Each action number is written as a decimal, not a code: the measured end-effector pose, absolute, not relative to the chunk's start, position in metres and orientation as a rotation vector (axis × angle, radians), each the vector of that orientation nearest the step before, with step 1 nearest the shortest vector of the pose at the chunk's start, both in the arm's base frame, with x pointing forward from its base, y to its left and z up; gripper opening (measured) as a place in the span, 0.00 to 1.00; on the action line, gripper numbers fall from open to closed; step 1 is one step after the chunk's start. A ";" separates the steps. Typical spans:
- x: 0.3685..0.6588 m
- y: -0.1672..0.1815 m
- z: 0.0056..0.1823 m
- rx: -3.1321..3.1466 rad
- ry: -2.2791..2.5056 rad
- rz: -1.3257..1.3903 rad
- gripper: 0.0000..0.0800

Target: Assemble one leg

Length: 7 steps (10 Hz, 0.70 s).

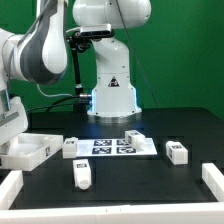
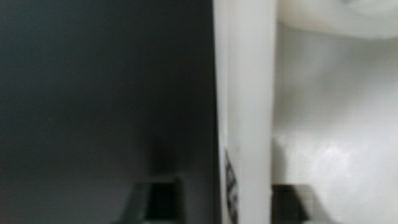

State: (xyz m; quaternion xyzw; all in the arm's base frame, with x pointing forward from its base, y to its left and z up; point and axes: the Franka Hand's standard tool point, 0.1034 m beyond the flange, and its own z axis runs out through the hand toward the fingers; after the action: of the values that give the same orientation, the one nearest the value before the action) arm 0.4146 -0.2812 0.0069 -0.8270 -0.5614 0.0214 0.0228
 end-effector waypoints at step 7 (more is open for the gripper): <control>0.448 -0.272 0.076 -2.887 -1.399 -0.049 0.06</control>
Offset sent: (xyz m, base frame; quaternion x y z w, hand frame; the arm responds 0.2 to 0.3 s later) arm -0.0047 -0.0235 0.0439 -0.0147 -0.0465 0.0815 0.9955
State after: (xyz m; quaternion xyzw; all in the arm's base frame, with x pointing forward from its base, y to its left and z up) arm 0.4482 -0.2719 0.0764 -0.8993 -0.4357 -0.0154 -0.0335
